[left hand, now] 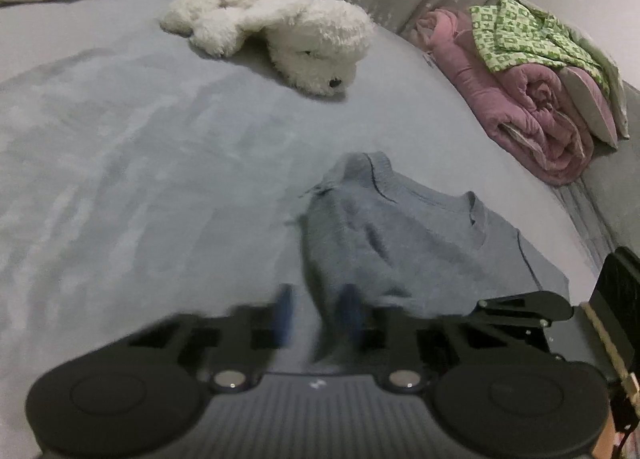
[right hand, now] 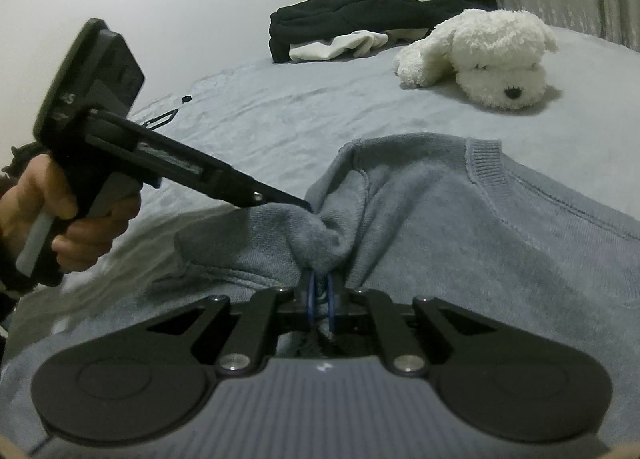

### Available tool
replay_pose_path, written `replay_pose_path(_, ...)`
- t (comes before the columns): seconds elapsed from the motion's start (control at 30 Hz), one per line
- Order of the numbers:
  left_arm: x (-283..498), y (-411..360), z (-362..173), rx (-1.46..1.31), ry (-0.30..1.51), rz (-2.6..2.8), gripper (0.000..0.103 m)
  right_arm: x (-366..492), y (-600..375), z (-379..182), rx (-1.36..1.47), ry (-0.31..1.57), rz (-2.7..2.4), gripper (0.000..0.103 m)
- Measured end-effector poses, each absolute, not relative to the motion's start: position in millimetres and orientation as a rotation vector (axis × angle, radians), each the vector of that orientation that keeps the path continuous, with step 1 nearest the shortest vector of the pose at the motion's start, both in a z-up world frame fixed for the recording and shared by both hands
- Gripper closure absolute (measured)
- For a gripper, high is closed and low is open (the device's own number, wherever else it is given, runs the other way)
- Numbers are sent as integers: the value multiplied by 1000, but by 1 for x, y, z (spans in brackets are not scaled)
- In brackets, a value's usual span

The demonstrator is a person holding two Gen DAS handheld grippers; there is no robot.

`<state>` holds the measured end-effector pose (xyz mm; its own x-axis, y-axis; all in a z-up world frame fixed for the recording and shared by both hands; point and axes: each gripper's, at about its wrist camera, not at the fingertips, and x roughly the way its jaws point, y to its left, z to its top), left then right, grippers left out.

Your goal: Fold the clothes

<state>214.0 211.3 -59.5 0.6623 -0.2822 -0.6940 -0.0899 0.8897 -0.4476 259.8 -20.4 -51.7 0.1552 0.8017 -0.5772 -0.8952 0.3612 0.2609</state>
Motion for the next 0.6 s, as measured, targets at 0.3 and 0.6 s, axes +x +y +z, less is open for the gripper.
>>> replay_pose_path(0.3, 209, 208, -24, -316, 760, 31, 103, 259, -14, -47, -126, 706, 1201, 97)
replay_pose_path(0.6, 219, 190, 1, -209, 698, 53, 103, 263, -22, -43, -95, 697, 1167, 96)
